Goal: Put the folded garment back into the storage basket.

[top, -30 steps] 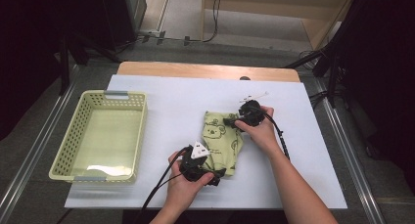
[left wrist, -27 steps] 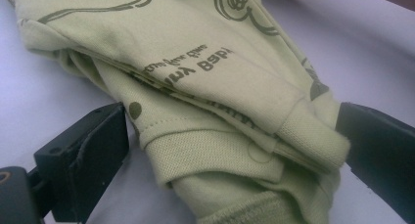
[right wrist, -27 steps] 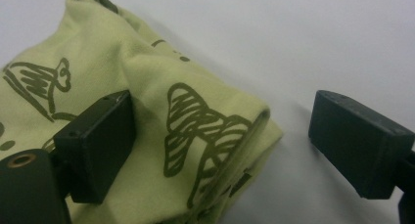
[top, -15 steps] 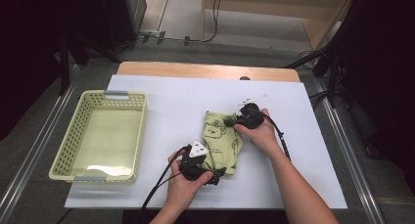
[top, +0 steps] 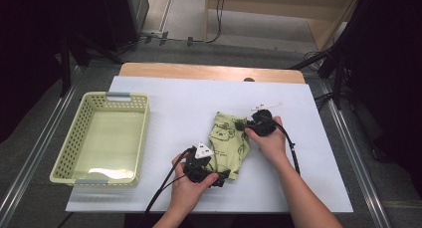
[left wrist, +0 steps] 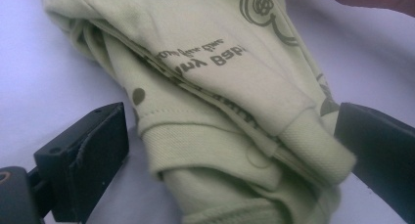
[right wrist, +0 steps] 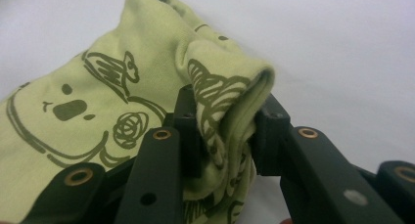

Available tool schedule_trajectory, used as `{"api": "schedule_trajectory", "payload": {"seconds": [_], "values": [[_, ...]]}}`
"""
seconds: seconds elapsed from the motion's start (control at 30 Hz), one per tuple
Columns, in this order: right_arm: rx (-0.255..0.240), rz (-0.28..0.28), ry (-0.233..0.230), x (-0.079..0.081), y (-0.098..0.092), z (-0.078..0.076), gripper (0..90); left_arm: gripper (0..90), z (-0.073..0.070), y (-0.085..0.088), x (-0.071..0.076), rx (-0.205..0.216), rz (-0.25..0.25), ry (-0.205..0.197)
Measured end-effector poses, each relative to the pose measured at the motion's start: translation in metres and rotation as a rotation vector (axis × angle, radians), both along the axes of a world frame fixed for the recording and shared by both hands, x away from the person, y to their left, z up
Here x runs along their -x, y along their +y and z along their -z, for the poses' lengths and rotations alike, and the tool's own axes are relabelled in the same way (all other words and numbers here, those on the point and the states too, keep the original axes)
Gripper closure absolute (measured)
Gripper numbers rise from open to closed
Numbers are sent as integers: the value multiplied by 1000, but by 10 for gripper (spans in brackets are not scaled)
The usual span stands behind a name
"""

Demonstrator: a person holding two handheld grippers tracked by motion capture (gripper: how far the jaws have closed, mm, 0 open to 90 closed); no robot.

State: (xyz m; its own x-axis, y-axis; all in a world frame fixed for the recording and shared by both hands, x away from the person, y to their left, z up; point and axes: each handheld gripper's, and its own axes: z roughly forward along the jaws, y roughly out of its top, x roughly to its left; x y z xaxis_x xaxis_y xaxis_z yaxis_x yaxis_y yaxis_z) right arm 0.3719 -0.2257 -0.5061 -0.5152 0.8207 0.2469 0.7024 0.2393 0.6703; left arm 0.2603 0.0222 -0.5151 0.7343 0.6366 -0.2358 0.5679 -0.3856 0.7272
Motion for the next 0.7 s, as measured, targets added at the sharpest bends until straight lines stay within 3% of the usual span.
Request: {"api": "schedule_trajectory", "payload": {"seconds": [0.23,0.3,0.33,0.4,0.53,0.63,0.7], "values": [[-18,25,-10,11,-12,0,672,5,0,-4,-5,3,-35,38],[-19,29,-9,13,-14,0,671,8,0,-8,-4,-31,-41,15],[-21,29,-11,13,-15,1,671,25,0,-11,-1,-66,-50,-13],[-21,31,-13,14,-15,1,671,82,0,-16,3,-97,-59,-49],[-24,29,-21,16,-14,1,672,204,0,-19,6,-112,-36,-66],[-25,29,-26,16,-14,0,671,244,0,-19,7,-113,-21,-78],[-26,27,-30,17,-15,0,671,351,0,-19,9,-96,17,-87]]}}
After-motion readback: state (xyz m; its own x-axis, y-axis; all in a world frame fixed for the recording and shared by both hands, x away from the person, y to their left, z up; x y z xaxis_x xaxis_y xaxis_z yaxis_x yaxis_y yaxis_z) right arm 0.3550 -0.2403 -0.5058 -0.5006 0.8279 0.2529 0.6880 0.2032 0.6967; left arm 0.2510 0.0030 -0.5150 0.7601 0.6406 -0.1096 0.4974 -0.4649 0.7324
